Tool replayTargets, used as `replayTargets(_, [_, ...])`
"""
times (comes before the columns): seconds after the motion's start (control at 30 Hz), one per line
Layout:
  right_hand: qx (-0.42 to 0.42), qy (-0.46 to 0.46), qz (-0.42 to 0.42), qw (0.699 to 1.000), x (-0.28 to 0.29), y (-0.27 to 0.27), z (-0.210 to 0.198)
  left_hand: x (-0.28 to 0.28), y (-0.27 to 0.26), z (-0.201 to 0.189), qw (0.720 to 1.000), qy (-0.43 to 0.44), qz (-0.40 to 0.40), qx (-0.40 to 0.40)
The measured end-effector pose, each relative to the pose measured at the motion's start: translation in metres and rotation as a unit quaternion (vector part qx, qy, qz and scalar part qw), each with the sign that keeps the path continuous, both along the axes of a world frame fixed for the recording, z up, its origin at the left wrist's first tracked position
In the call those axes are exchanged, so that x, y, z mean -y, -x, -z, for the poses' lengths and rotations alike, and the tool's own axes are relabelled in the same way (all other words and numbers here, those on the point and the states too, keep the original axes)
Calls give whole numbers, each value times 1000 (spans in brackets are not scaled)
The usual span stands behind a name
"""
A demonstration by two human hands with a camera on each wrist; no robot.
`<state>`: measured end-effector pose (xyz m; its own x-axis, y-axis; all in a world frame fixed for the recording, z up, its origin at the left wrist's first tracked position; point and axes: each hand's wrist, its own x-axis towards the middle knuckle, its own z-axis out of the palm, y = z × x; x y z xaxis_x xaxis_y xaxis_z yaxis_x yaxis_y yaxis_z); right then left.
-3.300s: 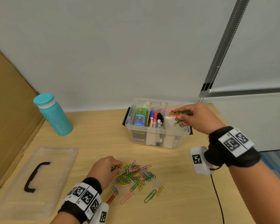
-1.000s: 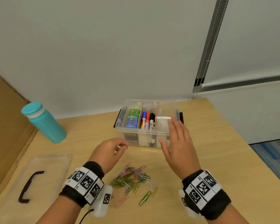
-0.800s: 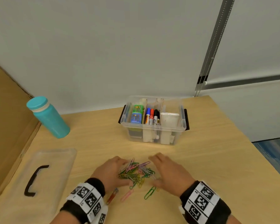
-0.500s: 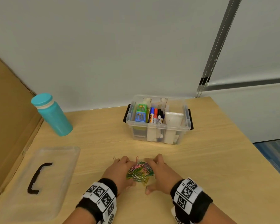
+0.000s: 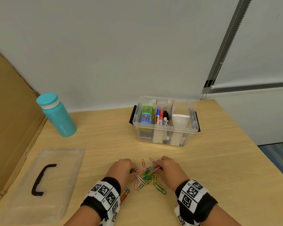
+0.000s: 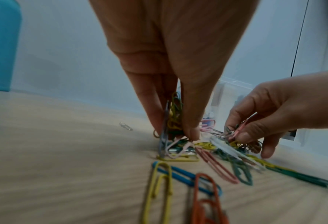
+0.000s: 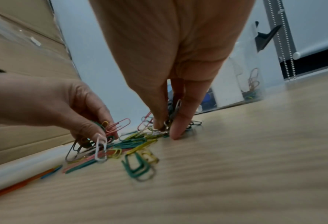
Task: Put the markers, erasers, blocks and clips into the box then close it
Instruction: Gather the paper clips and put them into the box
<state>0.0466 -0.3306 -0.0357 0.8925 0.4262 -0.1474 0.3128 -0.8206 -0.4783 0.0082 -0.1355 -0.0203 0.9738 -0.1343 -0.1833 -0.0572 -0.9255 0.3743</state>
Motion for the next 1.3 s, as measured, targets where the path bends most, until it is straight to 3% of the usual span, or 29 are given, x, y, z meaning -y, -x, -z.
replayTargets(0.2, [-17,-92,33,995,16,-4,-18,-5,-1,-4,995,63,-48,59])
replayTargets(0.33, [-69,-222,87,969,31,-8,-52,-9,-2,-10,988,112,-69,77])
replayTargets(0.47, [-99,-292,93,947,47,-15,-92,-11,-2,-15,986,126,-71,84])
replayTargets(0.7, [-63,-299,138,942,65,-67,-145,-8,-1,-20,987,131,-68,65])
replayTargets(0.8, [-17,-221,149,964,63,-96,-145,-6,0,-21,986,135,-70,69])
replayTargets(0.93, [16,10,82,996,45,-127,-126,-6,2,-22,985,141,-72,70])
replayTargets(1.1, [-10,214,37,976,23,-154,-105,-7,5,-23,986,136,-71,72])
replayTargets(1.2, [-49,246,25,968,23,-160,-110,-6,7,-22,985,137,-76,73])
replayTargets(1.3, [-6,151,27,988,35,-147,-122,-6,9,-22,984,137,-83,77])
